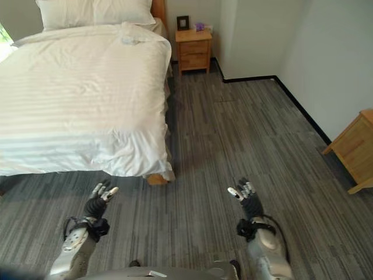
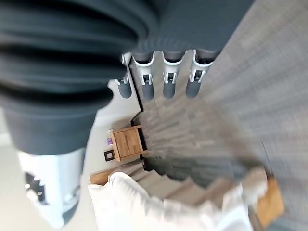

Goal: Making the bed.

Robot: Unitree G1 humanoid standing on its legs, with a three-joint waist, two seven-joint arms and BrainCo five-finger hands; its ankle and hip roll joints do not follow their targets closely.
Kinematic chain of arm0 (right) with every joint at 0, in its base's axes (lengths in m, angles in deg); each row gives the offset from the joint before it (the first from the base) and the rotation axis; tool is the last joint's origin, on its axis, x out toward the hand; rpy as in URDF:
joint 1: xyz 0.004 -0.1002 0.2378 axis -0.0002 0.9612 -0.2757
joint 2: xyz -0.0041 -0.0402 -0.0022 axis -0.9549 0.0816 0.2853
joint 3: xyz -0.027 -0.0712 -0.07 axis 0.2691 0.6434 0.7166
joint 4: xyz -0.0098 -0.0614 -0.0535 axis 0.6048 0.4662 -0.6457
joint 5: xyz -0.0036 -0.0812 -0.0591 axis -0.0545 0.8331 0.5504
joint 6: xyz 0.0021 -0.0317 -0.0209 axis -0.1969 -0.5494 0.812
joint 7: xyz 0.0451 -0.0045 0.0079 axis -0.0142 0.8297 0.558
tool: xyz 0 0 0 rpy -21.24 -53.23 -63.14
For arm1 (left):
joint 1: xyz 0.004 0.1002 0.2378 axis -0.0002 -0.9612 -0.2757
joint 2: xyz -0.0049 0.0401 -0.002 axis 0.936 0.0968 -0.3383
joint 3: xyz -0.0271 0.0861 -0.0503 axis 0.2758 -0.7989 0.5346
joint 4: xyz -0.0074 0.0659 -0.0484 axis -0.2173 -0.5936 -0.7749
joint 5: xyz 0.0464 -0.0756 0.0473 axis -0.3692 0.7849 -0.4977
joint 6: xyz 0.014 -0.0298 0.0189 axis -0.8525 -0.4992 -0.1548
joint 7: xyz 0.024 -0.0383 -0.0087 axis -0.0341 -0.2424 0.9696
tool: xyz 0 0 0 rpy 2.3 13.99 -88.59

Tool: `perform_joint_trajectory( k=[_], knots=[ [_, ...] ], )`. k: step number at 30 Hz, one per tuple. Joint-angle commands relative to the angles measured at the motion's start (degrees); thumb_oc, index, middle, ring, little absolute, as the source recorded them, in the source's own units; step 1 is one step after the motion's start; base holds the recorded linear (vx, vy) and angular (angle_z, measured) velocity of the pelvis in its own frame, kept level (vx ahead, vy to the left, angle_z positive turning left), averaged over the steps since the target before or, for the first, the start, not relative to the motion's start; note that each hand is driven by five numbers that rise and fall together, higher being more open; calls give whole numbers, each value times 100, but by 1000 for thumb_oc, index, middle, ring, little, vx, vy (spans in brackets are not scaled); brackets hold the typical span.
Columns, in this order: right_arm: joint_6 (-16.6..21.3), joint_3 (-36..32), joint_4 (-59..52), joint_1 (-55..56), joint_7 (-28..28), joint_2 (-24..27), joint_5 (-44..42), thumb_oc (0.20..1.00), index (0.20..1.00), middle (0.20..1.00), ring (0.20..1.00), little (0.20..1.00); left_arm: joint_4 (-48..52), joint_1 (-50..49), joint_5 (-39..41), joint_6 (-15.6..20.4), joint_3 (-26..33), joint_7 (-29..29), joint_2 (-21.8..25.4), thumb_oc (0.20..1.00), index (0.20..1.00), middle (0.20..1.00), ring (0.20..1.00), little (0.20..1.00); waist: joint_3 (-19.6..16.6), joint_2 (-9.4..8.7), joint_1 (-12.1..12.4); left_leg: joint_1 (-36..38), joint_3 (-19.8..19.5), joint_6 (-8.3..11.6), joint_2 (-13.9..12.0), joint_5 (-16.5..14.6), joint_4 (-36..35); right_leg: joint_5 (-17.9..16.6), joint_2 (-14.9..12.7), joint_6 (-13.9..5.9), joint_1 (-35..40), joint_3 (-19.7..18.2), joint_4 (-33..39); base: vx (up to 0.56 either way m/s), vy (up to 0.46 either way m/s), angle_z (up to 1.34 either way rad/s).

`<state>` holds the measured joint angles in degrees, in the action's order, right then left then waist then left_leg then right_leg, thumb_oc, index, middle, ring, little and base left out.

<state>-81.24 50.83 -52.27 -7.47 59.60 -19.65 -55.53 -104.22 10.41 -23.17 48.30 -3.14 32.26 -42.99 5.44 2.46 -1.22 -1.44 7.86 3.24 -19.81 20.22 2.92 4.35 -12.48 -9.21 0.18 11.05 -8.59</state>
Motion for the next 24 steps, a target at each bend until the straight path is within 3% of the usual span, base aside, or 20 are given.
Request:
perform_joint_trajectory(
  k=[1, 2, 3, 4, 5, 6, 7, 8, 10, 11, 14, 17, 19, 24],
  knots=[
    [471, -222, -841, -72, 60, -160, -211, 1000, 1000, 1000, 1000, 1000, 613, 175, 367, 151, 130, -189, 504, 1000, 1000, 1000, 1000, 1000, 166, -430, -88, -51, 266, 416, -400, -762, 1147, -540, -11, 179, 587, 94, 994, 55, -366, 37],
    [400, -303, -799, -18, 88, -27, -118, 1000, 1000, 1000, 1000, 1000, 795, 23, -106, 161, -10, -352, 607, 1000, 1000, 1000, 1000, 1000, 222, -421, -16, -208, -144, 355, 198, -1094, 1405, -489, 49, 220, 614, 4, 1051, 54, -363, 24],
    [399, -303, -800, -18, 89, -27, -118, 1000, 1000, 1000, 1000, 1000, 796, 23, -107, 160, -9, -352, 607, 1000, 1000, 1000, 1000, 1000, 201, -425, -23, -232, -147, 349, 207, -1079, 1395, -499, 42, 220, 591, 8, 1054, 73, -349, -7],
    [358, -390, -679, 15, 135, -12, -131, 1000, 1000, 1000, 1000, 1000, 759, -20, -213, 149, -97, -482, 590, 1000, 1000, 1000, 1000, 1000, 230, -427, 18, -424, -191, 302, 672, -1307, 1270, -513, 146, 276, 652, -8, 1137, 38, -175, -4],
    [358, -392, -679, 17, 136, -13, -132, 1000, 1000, 1000, 1000, 1000, 755, -19, -212, 151, -100, -483, 591, 1000, 1000, 1000, 1000, 1000, 227, -434, 13, -431, -194, 294, 684, -1324, 1287, -509, 133, 267, 661, 0, 1145, 60, -292, -5],
    [346, -455, -587, 72, 142, -41, -140, 1000, 1000, 1000, 1000, 1000, 692, 12, -119, 122, -160, -548, 557, 1000, 1000, 1000, 1000, 1000, 220, -462, -6, -489, 114, 207, 827, -1463, 1114, -511, 211, 290, 680, 40, 1200, 49, -199, -1],
    [329, -467, -537, 115, 137, -74, -69, 1000, 1000, 1000, 1000, 1000, 699, -72, -161, 145, -156, -517, 514, 1000, 1000, 1000, 1000, 1000, 242, -480, 63, -495, 209, 92, 1226, -1690, 933, -513, 292, 300, 677, 52, 1240, 42, -203, -2],
    [329, -467, -537, 114, 137, -75, -69, 1000, 1000, 1000, 1000, 1000, 699, -71, -161, 145, -156, -517, 515, 1000, 1000, 1000, 1000, 1000, 230, -485, 65, -503, 214, 87, 1233, -1671, 914, -521, 286, 298, 659, 48, 1241, 34, -138, -8],
    [345, -428, -450, 172, 101, -216, -87, 1000, 1000, 1000, 1000, 1000, 757, -60, -198, 178, -214, -470, 476, 1000, 1000, 1000, 1000, 1000, 247, -501, 156, -672, 146, -107, 1883, -1833, 806, -549, 460, 314, 625, 34, 1250, 23, -133, -16],
    [339, -375, -391, 158, 125, -257, -110, 1000, 1000, 1000, 1000, 1000, 777, -44, -195, 186, -231, -487, 473, 1000, 1000, 1000, 1000, 1000, 226, -488, 151, -606, 201, -198, 2042, -1906, 730, -573, 559, 312, 550, 27, 1231, 25, -133, -31],
    [291, -112, -377, 221, 257, -395, -115, 1000, 1000, 1000, 1000, 1000, 805, 20, -105, 198, -336, -455, 452, 1000, 1000, 1000, 1000, 1000, 198, -352, 103, -23, 120, -332, 2126, -1833, -155, -510, 834, 328, 485, 39, 1182, 39, -34, -29],
    [264, -86, -338, 198, 188, -437, 55, 1000, 1000, 1000, 1000, 1000, 701, 135, -142, 183, -361, -362, 463, 1000, 1000, 1000, 1000, 1000, 93, -468, 18, 79, 25, -339, 2141, -1820, -283, -463, 826, 353, 461, 53, 1151, 53, 4, 12],
    [246, 14, -326, 159, 341, -555, -309, 1000, 1000, 1000, 1000, 1000, 684, 152, -95, 176, -340, -349, 467, 1000, 1000, 1000, 1000, 1000, 64, -558, 51, 186, -14, -374, 2151, -1839, -386, -460, 820, 368, 471, 33, 1127, 43, 5, 9],
    [243, 80, -404, 45, 316, -488, -220, 1000, 1000, 1000, 1000, 1000, 579, 143, -111, 171, -256, -263, 417, 1000, 1000, 1000, 1000, 1000, 70, -604, 131, 232, -1, -392, 2194, -1840, -466, -479, 813, 342, 494, 148, 1210, 21, 9, 8]
  ],
)
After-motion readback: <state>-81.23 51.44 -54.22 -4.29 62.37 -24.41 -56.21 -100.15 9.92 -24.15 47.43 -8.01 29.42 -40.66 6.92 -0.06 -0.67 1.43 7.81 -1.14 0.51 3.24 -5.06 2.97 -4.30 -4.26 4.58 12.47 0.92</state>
